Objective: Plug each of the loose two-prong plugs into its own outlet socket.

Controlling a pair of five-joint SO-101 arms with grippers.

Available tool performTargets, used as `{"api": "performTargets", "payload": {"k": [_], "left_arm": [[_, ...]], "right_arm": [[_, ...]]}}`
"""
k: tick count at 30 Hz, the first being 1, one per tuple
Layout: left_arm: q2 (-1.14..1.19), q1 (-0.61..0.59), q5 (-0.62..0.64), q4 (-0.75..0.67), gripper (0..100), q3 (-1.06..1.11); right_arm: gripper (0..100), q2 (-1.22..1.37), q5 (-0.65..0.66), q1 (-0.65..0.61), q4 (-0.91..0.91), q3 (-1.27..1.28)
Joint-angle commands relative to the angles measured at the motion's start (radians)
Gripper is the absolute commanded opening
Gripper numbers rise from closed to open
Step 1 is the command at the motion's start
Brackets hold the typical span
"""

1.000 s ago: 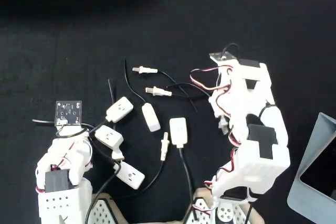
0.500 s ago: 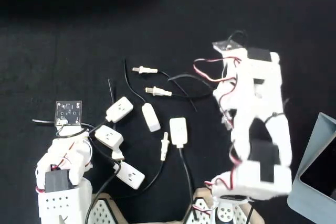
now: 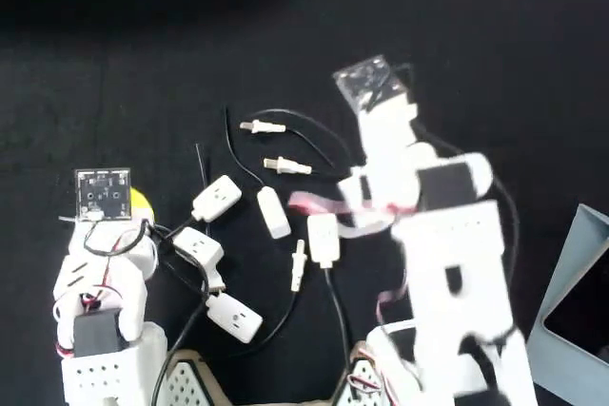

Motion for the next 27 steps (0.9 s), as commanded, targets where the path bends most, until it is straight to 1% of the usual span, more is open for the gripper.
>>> {"api": "performTargets", "payload": {"k": [1, 5, 10, 14, 20, 25, 27], "left_arm": [[-0.003, 0.002, 0.086, -0.146, 3, -0.059], [0.003, 0.022, 0.201, -0.236, 3, -0.054], [-0.003, 0.151, 0.207, -0.316, 3, 0.001], [-0.003, 0.24, 0.21, -0.41, 3, 0.038], [-0.003, 0.383, 0.206, -0.437, 3, 0.028], [-0.003, 0.483, 0.204, -0.425, 3, 0.018], [-0.003, 0.499, 0.17, -0.423, 3, 0.005]], "right_arm": [[1.1, -0.14, -0.101, -0.127, -0.13, 0.087], [1.1, -0.254, -0.173, -0.219, -0.321, 0.237], [1.1, -0.355, -0.213, -0.308, -0.532, 0.403], [1.1, -0.383, -0.212, -0.373, -0.644, 0.503], [1.1, -0.381, -0.212, -0.42, -0.743, 0.581], [1.1, -0.381, -0.212, -0.466, -0.746, 0.598], [1.1, -0.381, -0.212, -0.466, -0.741, 0.596]]}}
